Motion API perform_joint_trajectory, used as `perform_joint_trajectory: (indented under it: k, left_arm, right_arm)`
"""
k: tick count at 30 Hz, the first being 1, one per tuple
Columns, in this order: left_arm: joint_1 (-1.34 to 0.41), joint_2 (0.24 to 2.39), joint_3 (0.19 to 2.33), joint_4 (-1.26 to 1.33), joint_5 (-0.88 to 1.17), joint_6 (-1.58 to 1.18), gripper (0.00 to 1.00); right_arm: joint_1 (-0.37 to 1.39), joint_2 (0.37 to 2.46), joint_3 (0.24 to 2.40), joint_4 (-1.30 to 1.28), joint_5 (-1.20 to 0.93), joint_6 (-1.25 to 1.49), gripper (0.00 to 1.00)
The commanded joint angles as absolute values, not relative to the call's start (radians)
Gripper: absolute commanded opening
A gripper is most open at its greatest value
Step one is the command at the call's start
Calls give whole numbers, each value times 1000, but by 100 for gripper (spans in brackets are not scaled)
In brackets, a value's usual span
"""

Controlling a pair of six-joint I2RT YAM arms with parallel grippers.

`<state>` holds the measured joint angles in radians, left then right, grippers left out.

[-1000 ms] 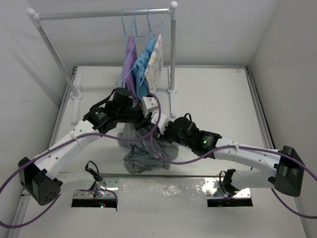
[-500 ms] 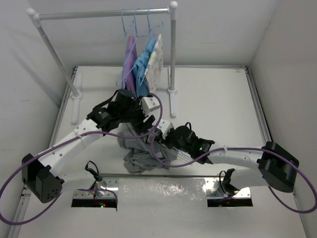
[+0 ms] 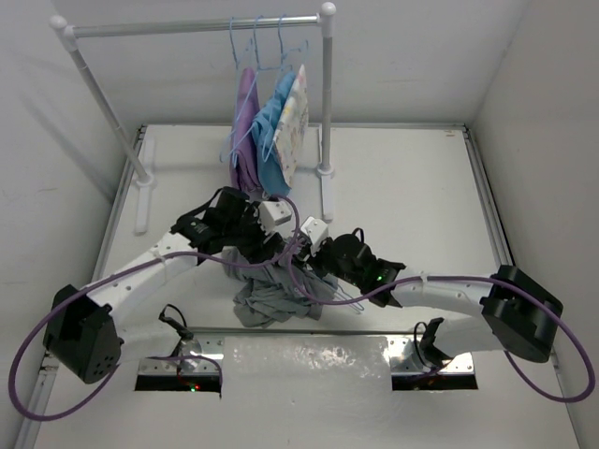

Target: Place the t-shirt on the hanger

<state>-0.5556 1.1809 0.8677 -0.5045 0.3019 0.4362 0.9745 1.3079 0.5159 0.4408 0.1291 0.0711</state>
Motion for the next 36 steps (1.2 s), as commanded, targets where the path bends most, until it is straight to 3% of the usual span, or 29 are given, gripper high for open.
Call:
perform_joint_trajectory:
  k: [1,7,14,17,19,20,27,36]
  left_arm:
    - [-555,1198,865,-385,308,431,63]
    - [-555,1236,835,-292,318,391,60]
    - [-560,1318,824,-256,304,390,47]
    - [-561,1322,822,-256,313,391,35]
    - [-563,1321,825,-259,304,394,18]
    - [-563,1319,830,-261,298,393,0]
    - [-563,1174,859,-366,313,448,0]
    - [-598,1032,890,-600,543,598,0]
  right_arm:
    - [971,1322,554,492,115,98,0]
    - [971,1328,557,494,104,101,0]
    - [971,1309,551,491,101,107,0]
    - [969,1302,549,492,101,110,0]
    - [969,1302,549,492,101,110,0]
    - [969,1301,548,492,101,110,0]
    - [943,1269,545,482,135,132,0]
    - [943,1247,681,388,115,72,0]
